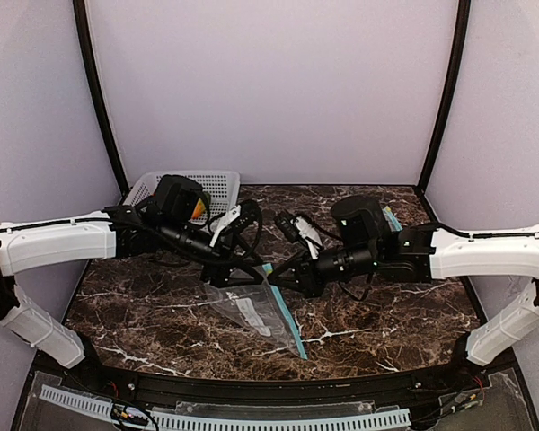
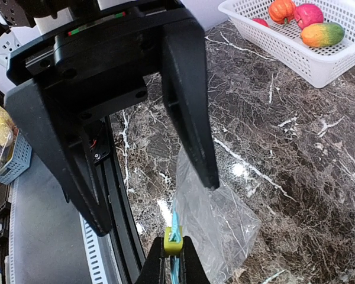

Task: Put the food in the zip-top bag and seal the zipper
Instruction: Hold the zipper food storage bag at the center of the board.

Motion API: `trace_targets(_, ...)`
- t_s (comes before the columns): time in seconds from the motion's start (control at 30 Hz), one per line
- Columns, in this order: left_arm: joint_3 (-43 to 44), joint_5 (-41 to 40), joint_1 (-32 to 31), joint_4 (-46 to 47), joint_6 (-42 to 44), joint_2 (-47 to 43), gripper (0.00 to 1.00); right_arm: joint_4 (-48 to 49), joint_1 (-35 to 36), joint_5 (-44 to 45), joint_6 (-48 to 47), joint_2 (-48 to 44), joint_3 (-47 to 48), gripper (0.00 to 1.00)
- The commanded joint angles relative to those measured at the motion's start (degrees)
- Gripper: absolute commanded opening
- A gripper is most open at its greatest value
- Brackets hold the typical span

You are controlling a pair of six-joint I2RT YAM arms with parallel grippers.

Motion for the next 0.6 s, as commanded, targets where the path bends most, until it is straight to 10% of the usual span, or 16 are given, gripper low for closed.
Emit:
trace_targets(0.0, 0.7, 2.6, 0.2, 0.6, -1.1, -0.8, 0.48, 0.9, 0.6, -1.5, -1.0, 0.8, 2.3, 0.00)
trace_targets(0.33, 0.8, 1.2, 0.2, 0.8, -1.4, -0.3, 0.03, 0.9, 0.7, -1.6, -1.1, 0.8, 2.2, 0.00)
trace_targets(0.57, -0.4, -1.5, 0.2, 2.0, -1.2, -1.7, 0.01, 1.0, 0.7, -1.0, -1.1, 0.8, 1.9, 0.00)
